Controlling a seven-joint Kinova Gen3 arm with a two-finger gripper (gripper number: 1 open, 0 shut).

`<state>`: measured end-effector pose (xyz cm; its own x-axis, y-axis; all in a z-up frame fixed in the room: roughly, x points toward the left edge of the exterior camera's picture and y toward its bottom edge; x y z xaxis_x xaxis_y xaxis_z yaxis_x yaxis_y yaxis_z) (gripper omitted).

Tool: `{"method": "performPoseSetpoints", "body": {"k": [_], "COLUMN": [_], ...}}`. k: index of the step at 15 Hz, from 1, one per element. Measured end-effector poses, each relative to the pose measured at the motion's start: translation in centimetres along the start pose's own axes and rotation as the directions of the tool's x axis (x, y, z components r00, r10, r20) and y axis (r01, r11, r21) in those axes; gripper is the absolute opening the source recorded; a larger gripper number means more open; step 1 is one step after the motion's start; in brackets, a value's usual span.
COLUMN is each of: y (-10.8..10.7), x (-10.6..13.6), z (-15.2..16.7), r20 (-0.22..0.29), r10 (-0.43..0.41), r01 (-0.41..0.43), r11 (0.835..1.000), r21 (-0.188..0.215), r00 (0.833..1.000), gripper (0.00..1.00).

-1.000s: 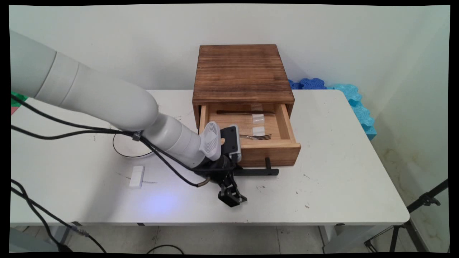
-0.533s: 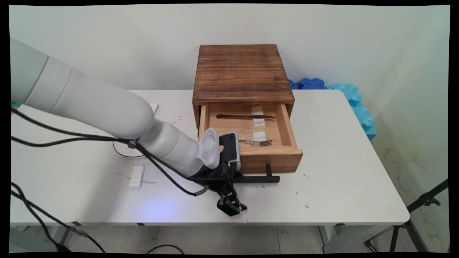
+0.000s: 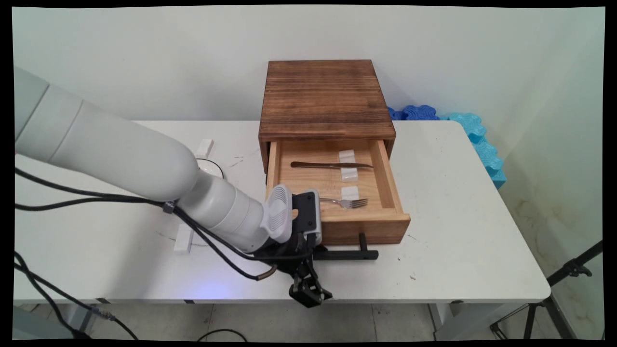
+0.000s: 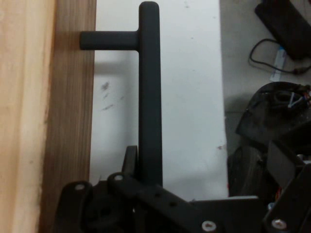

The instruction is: Open the drawer

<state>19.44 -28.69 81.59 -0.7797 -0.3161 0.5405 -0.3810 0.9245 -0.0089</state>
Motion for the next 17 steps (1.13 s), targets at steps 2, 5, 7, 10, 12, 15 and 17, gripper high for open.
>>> {"method": "performPoseSetpoints", "body": {"k": [2, 5, 7, 10, 12, 15, 17], "y": [0.5, 1.2, 1.8, 2.5, 2.8, 3.1, 3.2], "x": [0.0, -0.1, -0.1, -0.1, -0.1, -0.1, 0.0], "z": [-0.1, -0.2, -0.3, -0.4, -0.5, -0.6, -0.7], "r20": [-0.002, -0.005, -0.008, -0.012, -0.014, -0.019, -0.023], "r10": [0.001, 0.001, 0.002, 0.003, 0.005, 0.012, 0.017], "r01": [-0.001, -0.001, -0.002, -0.004, -0.006, -0.012, -0.018], "r11": [1.0, 1.0, 1.0, 1.0, 1.0, 1.0, 1.0], "r21": [-0.006, -0.012, -0.018, -0.024, -0.026, -0.024, -0.021], "r00": [1.0, 1.0, 1.0, 1.0, 1.0, 1.0, 1.0], "gripper": [1.0, 1.0, 1.0, 1.0, 1.0, 1.0, 1.0]}}
